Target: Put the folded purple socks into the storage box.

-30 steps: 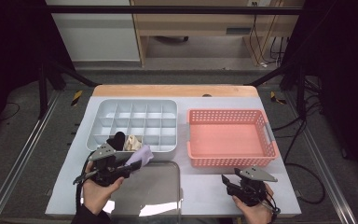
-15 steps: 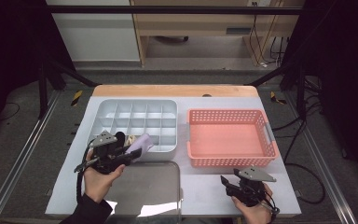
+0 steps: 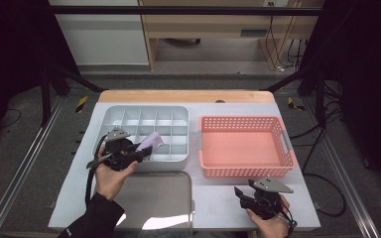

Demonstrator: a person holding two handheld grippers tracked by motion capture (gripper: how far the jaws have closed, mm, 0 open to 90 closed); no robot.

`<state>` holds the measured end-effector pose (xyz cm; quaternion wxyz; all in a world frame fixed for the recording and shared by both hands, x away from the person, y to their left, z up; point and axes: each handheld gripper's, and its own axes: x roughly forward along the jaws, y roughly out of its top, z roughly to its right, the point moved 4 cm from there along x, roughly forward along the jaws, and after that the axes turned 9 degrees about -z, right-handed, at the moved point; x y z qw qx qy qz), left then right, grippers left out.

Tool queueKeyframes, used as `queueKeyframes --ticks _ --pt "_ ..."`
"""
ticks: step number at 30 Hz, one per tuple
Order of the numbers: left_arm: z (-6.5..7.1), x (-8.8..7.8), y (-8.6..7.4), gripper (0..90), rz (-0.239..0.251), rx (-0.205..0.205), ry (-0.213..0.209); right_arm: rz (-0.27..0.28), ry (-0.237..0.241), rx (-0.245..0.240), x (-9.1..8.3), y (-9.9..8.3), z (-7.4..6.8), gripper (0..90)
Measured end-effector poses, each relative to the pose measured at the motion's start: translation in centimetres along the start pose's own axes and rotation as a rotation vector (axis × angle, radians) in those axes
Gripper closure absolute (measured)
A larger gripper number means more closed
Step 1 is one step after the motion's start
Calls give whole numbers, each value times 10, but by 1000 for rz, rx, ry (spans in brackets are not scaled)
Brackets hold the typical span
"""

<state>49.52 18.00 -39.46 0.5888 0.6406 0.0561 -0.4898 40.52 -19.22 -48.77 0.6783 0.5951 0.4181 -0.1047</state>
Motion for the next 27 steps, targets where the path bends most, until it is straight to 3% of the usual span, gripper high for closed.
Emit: queueKeyframes --ticks 12,27 --pt "-12 31 -2 650 -104 -12 18 -8 7 1 2 0 1 417" --pt "-7 58 -3 652 -199 34 31 -9 10 13 3 0 2 408"
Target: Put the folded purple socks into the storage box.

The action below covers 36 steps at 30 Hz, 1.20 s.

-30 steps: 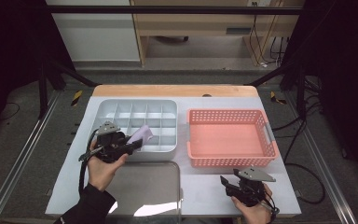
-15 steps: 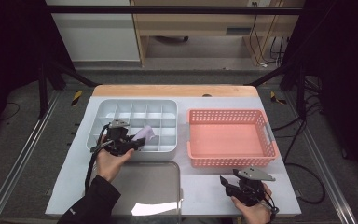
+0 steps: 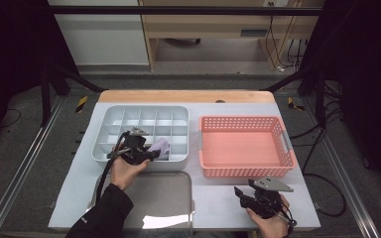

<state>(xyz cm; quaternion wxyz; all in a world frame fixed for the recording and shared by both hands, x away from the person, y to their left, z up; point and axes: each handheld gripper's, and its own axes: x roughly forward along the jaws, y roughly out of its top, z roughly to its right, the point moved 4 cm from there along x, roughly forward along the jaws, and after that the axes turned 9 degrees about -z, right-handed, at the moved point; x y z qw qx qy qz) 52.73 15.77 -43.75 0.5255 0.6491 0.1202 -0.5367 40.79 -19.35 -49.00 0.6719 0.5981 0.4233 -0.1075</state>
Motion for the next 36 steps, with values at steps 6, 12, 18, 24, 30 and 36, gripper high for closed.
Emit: queueKeyframes --ticks 6,12,18,24,30,36 --pt "-2 5 0 658 -36 -1 -2 -6 -2 -7 1 0 0 408" --pt "2 13 4 662 -87 29 -15 -10 1 -4 2 0 0 407" --pt "6 22 5 661 -98 38 -33 -18 7 -1 4 0 -1 407" --pt "6 24 4 635 -90 31 -7 -22 8 -11 5 0 -1 406" --pt "6 14 5 472 -37 7 -11 -25 9 -11 6 -1 -1 404" --pt "7 8 9 592 2 8 10 -28 11 -10 6 -1 -2 403"
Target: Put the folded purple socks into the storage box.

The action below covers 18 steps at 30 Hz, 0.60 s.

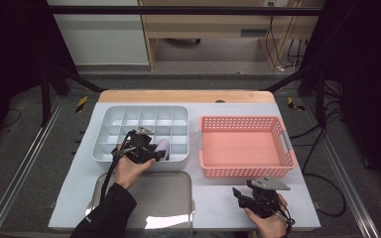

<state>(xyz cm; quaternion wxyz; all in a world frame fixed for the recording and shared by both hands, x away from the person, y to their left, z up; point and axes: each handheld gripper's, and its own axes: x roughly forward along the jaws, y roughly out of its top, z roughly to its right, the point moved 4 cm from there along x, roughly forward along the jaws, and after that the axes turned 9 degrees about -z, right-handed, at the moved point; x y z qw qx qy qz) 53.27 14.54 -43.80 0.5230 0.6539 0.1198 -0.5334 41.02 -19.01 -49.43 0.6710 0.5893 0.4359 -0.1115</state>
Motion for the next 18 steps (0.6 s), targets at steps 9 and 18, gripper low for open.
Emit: queueKeyframes --ticks 9,18 --pt "-2 16 -9 751 -60 2 -10 -6 4 -3 2 -1 -1 404" --pt "-3 2 -2 524 2 -19 -23 -8 7 -4 2 -1 -1 403"
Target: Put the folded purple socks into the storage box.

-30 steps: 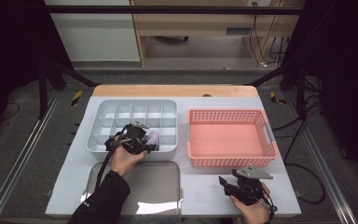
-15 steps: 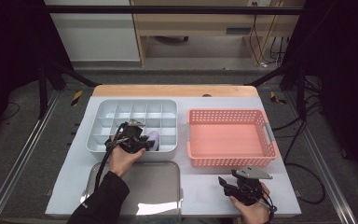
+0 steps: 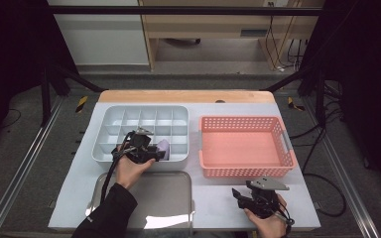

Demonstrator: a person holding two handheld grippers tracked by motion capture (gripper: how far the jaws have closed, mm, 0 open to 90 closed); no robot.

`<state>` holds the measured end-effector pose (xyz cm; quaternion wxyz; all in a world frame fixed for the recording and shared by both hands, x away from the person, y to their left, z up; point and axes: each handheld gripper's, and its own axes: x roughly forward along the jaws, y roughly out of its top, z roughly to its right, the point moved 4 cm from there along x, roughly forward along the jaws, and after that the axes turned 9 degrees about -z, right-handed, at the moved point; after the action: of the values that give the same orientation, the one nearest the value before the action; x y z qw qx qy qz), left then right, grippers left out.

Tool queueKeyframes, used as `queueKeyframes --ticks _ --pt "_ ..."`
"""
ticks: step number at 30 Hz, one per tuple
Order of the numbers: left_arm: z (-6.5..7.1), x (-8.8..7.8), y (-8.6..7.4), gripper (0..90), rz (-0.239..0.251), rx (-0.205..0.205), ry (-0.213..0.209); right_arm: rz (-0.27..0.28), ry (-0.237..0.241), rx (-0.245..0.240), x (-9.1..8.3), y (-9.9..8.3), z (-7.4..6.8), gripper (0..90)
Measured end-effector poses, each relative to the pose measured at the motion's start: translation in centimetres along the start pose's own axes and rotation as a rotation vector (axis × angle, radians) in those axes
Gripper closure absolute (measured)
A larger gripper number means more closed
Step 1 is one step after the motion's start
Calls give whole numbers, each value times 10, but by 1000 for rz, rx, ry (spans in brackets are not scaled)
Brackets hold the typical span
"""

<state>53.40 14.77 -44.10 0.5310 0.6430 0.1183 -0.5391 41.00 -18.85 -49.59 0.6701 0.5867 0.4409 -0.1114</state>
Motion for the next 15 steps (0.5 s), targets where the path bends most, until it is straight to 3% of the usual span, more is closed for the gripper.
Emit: queueKeyframes --ticks 2,6,8,11,15 --pt "1 0 6 497 13 -3 7 -1 -2 -4 0 0 0 403" --pt "2 12 13 504 -9 3 44 -1 -1 -3 0 0 0 403" --pt "0 19 12 547 -22 -17 68 0 2 -2 0 0 0 403" --pt "-3 21 10 609 -22 -28 66 -5 0 -6 0 -1 0 403" --pt "-6 23 6 711 -57 -16 46 -6 0 -10 1 -1 -1 404"
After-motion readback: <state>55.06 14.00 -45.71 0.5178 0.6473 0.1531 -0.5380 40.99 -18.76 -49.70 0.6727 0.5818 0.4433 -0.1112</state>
